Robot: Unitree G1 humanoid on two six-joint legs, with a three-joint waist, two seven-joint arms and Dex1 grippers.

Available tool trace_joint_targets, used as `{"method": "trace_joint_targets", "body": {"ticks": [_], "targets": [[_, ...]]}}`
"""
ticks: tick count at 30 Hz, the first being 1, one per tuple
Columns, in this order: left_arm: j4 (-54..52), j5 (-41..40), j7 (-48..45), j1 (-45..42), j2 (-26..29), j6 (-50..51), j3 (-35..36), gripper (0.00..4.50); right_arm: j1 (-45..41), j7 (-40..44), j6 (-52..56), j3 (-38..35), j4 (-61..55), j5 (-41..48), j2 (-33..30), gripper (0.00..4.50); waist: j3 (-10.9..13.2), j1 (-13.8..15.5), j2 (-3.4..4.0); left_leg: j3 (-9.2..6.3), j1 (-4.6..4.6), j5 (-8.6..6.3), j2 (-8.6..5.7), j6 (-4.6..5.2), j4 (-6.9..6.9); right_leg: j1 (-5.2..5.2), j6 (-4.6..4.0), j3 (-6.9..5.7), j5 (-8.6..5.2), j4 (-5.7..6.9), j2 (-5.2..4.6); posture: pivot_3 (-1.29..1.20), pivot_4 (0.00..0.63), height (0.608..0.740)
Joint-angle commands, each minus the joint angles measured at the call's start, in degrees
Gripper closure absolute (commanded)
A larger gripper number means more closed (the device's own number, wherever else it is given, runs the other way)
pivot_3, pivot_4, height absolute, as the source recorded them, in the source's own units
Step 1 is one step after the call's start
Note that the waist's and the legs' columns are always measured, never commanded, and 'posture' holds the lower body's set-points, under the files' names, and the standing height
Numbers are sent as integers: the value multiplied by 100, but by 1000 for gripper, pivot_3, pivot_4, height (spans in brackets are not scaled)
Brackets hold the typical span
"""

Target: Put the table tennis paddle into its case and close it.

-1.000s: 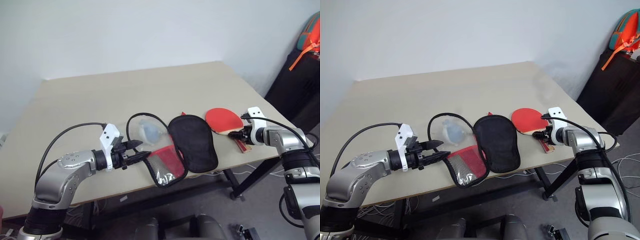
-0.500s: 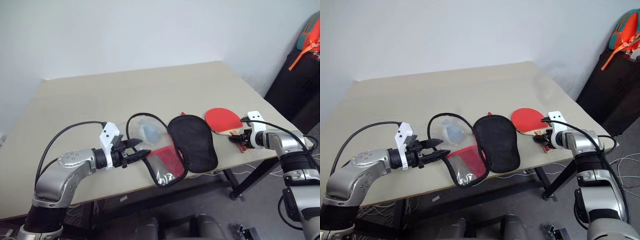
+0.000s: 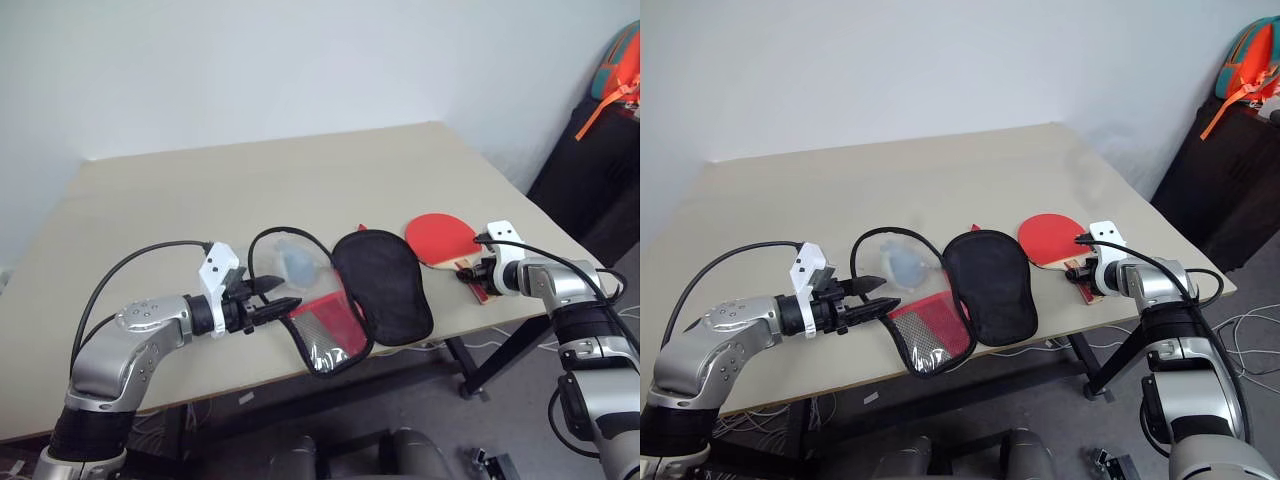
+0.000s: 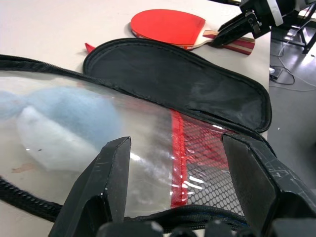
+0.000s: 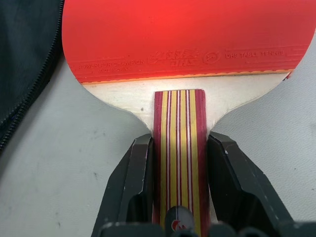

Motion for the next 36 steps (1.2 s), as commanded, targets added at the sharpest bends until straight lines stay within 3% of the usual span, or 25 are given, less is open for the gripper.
{"method": "trace_joint_targets", "body": {"ticks": [1,9,15,22,26,30,36], "targets": [[125,71,-46,-309,72,-125,62,1422,-349,-437,58,-484,-432,15,-155,3302,2,7,3,1,0,0,-1,0,0,-1,0,1,0,0,0,0,0,724],[450,444,-138,-630,47,-327,-329,1422,-260,-766,1394,-1028,-2070,384,-213,3302,3,2,7,0,-3,0,-1,0,-2,-5,1,1,0,1,-1,0,0,724],[708,543,-191,-823,-76,-393,-434,1422,-124,-1120,2676,-1311,-3365,722,193,3302,3,3,6,1,-4,1,1,-1,-5,-9,0,3,0,2,0,0,0,724],[1002,585,-328,-1025,-127,-497,-502,1422,189,-1629,3571,-1590,-4375,861,1052,3302,3,6,6,-2,-8,0,-1,0,-3,-9,0,0,0,2,-2,0,0,724],[1331,667,-428,-1308,-158,-622,-518,1422,283,-2146,4226,-1783,-4886,745,2032,3302,2,4,6,-2,-9,1,0,-1,-2,-11,0,-1,1,4,-1,0,0,724],[1589,763,-519,-1527,-254,-721,-599,1422,214,-2530,4300,-2089,-4965,713,2762,3302,2,2,6,1,-12,2,1,-3,-5,-15,0,-1,1,6,1,0,0,724],[1826,962,-598,-1746,-389,-869,-758,1422,315,-2984,4300,-2151,-5033,730,3265,3302,1,5,4,-1,-14,2,-2,-3,-4,-12,0,-4,1,5,-2,0,0,724]]}}
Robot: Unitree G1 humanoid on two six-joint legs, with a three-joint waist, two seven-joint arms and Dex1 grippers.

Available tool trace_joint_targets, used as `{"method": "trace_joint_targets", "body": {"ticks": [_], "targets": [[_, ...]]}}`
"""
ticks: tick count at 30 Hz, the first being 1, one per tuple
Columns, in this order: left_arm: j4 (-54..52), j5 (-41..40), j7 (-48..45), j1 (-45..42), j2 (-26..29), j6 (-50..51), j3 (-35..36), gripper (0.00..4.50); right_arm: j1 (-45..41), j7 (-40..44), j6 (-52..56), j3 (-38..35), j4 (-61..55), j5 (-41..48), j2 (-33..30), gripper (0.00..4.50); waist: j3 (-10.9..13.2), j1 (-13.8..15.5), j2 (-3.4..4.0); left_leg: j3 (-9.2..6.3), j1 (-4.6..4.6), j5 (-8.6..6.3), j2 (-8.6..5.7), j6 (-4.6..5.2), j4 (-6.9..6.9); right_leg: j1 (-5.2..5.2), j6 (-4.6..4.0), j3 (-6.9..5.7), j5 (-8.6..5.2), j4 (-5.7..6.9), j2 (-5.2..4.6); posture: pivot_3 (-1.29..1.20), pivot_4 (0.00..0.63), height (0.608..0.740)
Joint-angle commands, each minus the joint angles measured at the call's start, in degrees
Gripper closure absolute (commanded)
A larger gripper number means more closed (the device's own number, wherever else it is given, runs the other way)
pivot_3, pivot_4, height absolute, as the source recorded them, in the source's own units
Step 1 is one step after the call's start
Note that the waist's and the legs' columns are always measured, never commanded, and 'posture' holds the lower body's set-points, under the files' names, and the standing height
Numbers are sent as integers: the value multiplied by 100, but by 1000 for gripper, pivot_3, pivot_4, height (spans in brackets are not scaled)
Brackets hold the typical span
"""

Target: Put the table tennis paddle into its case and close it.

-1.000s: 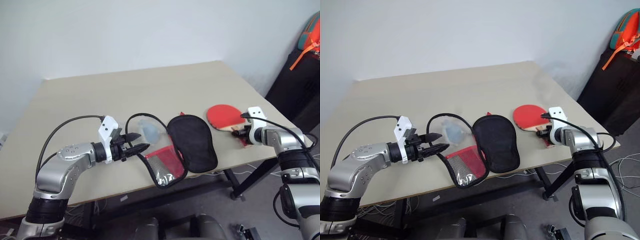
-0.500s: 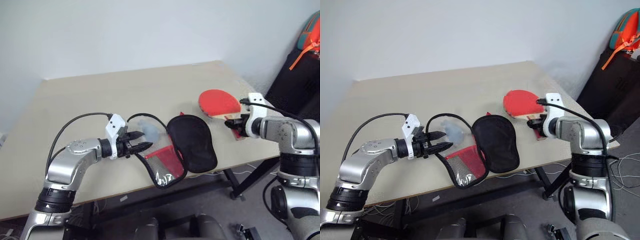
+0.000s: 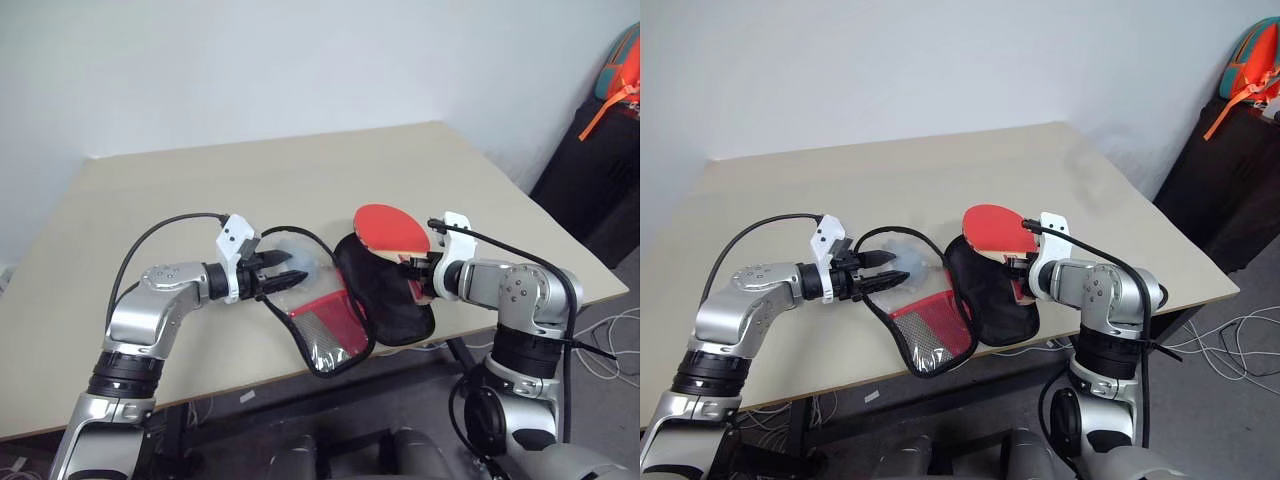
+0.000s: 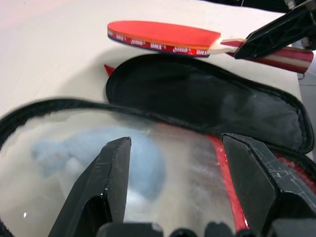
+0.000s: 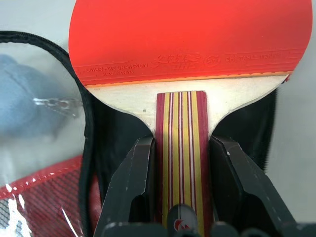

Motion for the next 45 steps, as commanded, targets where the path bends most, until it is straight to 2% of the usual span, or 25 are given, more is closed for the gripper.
{"method": "trace_joint_targets", "body": {"ticks": [1,8,14,20,38,40,43,45], "targets": [[21,168,-62,-296,-29,-240,-72,1422,38,-262,42,-43,-441,73,118,3302,0,-3,0,0,0,0,0,0,0,0,0,0,0,0,0,0,0,724],[252,283,-131,-445,-168,-333,-126,1422,530,-415,42,111,-785,374,150,3302,0,-8,-1,1,1,0,1,-1,-4,-3,0,1,0,0,1,0,0,724],[525,402,-212,-614,-249,-451,-139,1422,522,-581,42,71,-799,634,312,3302,-1,-7,-1,-1,1,0,1,-1,-3,-2,0,1,0,-1,1,0,0,724],[581,445,-224,-655,-290,-467,-106,1422,624,-802,42,355,-736,688,424,3302,-1,-6,-1,-2,0,1,1,0,-3,-2,0,1,0,-1,1,0,0,724],[450,377,-215,-588,-314,-363,20,1422,1041,-898,42,657,-735,611,102,3302,-2,-2,-5,-8,1,0,-1,0,-2,4,0,-3,-1,-4,0,0,0,724],[413,359,-226,-566,-293,-331,42,1422,1002,-876,42,732,-730,546,60,2583,-3,-2,-5,-9,1,1,-1,1,-2,4,0,-3,-1,-4,0,0,0,724],[320,317,-228,-521,-273,-244,75,1422,947,-849,27,803,-686,428,36,1863,-3,-5,-5,-8,1,1,0,0,-2,3,0,-2,-1,-4,0,0,0,724],[193,251,-259,-453,-240,-143,111,1422,903,-783,-20,843,-642,399,13,1093,-3,-7,-5,-8,1,1,1,0,-2,2,0,-3,-1,-3,0,0,0,724]]}}
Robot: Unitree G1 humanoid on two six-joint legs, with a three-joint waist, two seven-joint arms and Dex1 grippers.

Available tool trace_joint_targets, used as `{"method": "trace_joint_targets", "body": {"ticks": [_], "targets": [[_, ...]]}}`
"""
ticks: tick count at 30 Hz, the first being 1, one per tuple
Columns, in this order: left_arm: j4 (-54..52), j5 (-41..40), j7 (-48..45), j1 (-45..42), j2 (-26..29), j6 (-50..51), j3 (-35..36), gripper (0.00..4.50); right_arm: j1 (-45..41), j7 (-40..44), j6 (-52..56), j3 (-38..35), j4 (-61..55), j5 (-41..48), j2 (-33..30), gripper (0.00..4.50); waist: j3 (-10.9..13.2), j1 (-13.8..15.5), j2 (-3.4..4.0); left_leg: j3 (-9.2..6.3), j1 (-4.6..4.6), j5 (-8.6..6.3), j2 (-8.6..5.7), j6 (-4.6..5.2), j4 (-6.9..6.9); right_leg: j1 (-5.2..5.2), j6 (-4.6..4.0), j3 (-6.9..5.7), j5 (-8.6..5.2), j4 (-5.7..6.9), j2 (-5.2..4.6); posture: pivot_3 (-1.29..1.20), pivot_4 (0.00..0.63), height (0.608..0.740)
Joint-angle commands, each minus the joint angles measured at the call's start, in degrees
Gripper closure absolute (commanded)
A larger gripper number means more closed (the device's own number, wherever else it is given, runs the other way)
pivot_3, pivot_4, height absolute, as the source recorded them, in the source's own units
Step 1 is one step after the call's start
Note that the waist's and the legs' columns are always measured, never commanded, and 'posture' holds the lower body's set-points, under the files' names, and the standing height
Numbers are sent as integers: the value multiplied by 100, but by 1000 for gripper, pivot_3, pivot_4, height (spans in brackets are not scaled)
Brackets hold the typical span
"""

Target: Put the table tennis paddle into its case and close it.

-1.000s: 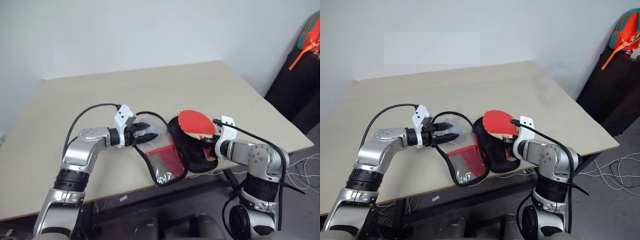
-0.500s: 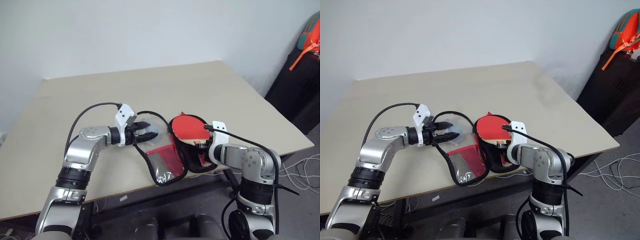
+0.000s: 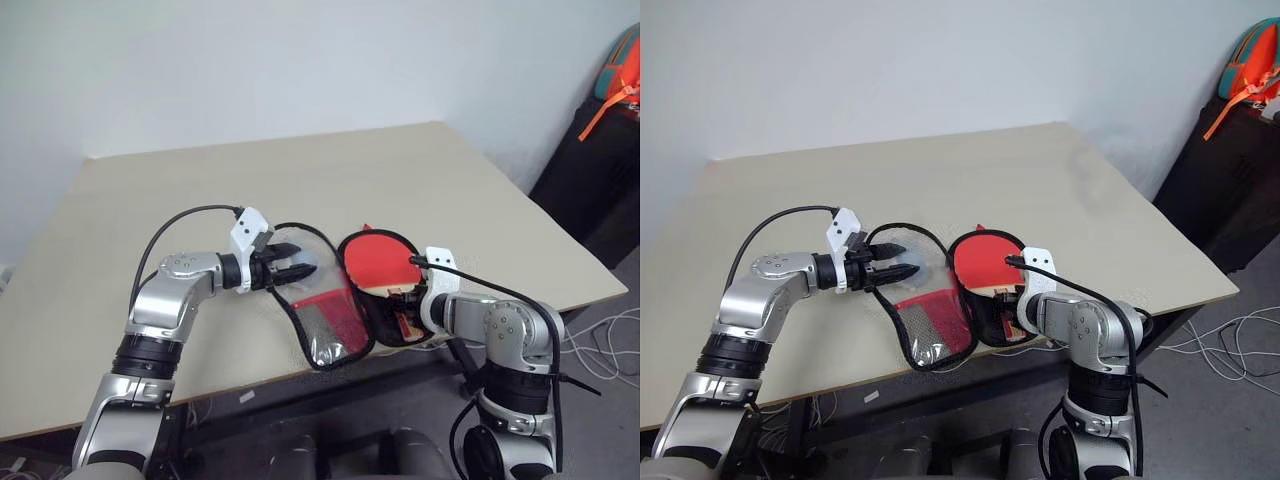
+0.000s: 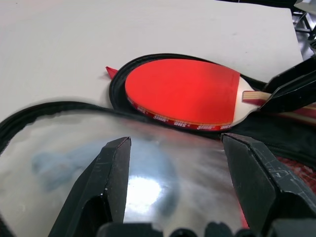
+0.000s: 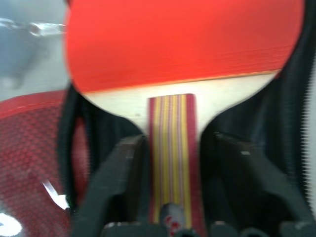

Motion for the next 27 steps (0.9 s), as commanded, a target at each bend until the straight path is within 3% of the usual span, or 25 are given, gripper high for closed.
{"method": "trace_joint_targets", "body": {"ticks": [1,3,16,22,27], "targets": [[-384,-227,-66,51,101,136,220,1422,-185,78,-44,89,-61,-57,-60,723,0,-2,0,0,0,0,0,0,0,0,0,0,0,0,0,0,0,724],[-536,-352,-155,147,203,282,285,1422,-284,171,-169,63,-74,-21,-93,50,0,-3,0,1,1,0,1,0,-1,0,0,1,0,0,1,0,0,724],[-941,-1011,-479,342,1099,926,1006,1422,-676,752,-1968,-169,2,143,-458,50,0,-3,-4,2,2,0,2,-1,-2,-1,0,0,0,-1,1,0,0,724],[-321,-792,-684,415,1597,834,1025,1422,-716,732,-2645,-126,548,-165,-827,50,0,0,-5,4,3,0,1,-2,-5,-1,-1,-1,-1,-2,-1,0,0,724],[422,-410,-612,506,1535,596,749,1422,-777,640,-2925,-101,945,-293,-973,50,0,-4,-5,7,3,0,3,-3,-8,-6,-1,1,-1,0,1,0,0,724]]}}
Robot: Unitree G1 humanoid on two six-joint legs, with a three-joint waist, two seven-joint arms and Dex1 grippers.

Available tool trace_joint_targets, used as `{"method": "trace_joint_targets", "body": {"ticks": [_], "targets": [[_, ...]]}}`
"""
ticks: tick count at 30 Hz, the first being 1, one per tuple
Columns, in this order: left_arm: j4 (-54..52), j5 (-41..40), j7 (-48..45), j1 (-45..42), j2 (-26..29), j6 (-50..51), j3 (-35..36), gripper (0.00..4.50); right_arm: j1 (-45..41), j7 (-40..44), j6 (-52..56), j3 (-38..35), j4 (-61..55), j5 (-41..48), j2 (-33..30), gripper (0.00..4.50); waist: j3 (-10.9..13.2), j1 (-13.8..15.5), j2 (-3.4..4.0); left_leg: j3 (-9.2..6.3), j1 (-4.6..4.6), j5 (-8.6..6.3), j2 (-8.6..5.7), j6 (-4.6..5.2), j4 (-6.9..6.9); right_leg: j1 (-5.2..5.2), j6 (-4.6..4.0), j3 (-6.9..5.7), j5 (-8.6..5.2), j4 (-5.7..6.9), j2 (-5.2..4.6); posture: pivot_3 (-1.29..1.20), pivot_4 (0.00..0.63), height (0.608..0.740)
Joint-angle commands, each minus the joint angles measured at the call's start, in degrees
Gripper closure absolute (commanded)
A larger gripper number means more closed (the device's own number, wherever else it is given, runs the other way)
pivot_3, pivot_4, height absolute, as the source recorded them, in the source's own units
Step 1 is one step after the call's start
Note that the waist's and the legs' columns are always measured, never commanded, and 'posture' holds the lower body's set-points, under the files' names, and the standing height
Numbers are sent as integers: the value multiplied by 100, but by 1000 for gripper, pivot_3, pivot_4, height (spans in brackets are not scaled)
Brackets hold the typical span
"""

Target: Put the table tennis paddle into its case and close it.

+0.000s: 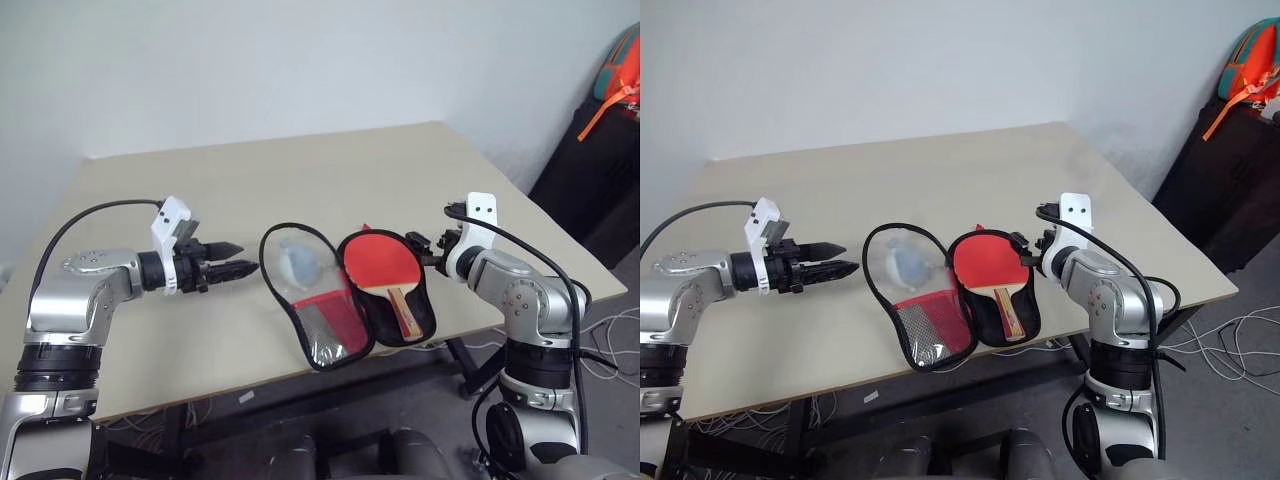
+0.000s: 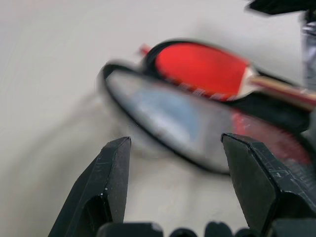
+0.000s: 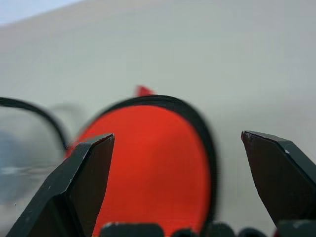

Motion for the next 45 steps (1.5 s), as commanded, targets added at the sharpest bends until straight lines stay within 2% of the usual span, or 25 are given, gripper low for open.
{"method": "trace_joint_targets", "body": {"ticks": [1,5,10,17,23,28,32,36,40,45], "targets": [[165,233,-36,102,-20,-246,-176,1422,-219,-44,-318,54,21,-84,-95,50,0,-2,0,2,0,1,0,-1,-2,-3,0,1,0,0,0,0,0,724],[-6,368,-158,357,-141,-348,-510,1422,-208,-104,-402,33,48,-73,-108,50,0,-16,-1,8,-1,1,0,-2,-5,-5,0,5,0,-1,-1,0,0,724],[-375,314,-138,324,-575,-177,-813,1422,-169,-168,-551,52,-18,-94,-108,50,0,-12,-3,6,-2,1,0,-3,-3,-4,0,5,1,-1,-4,0,0,724],[-625,-17,-225,-102,-1273,308,-1065,1422,-284,-443,-901,-510,-84,111,62,50,0,-16,-3,5,-2,2,-1,-2,-2,-2,1,5,1,0,0,0,0,724],[-40,115,58,-841,-2371,279,-1372,1422,-676,-1063,-1424,-1469,95,378,367,50,-1,6,-3,0,-2,5,-7,3,5,8,2,2,2,0,-1,0,0,724],[519,372,253,-1081,-3073,40,-1694,1422,-912,-1243,-1726,-2002,174,814,407,50,-1,0,0,-1,3,7,-6,8,0,8,3,6,1,-1,3,0,0,724],[906,453,597,-1245,-3548,-42,-1624,1422,-866,-1180,-1582,-1835,196,912,308,50,-1,-24,0,-2,4,15,-6,23,2,9,2,9,1,0,3,0,0,724],[694,252,706,-1265,-3580,231,-1398,1422,-491,-790,-1422,-976,53,693,93,50,-1,-36,1,-4,5,16,-2,29,0,7,2,13,1,0,6,0,0,724],[-24,191,812,-1018,-3100,920,-1325,1422,-91,-217,-994,-209,-211,851,-114,50,-1,-36,0,-7,4,11,-3,39,2,8,2,13,1,0,5,0,0,724],[-830,-67,1149,-537,-2676,1772,-1062,1422,7,-13,-902,-60,-284,951,-157,50,0,-13,0,-9,3,10,-7,33,5,9,2,12,1,0,-1,0,0,724]]}}
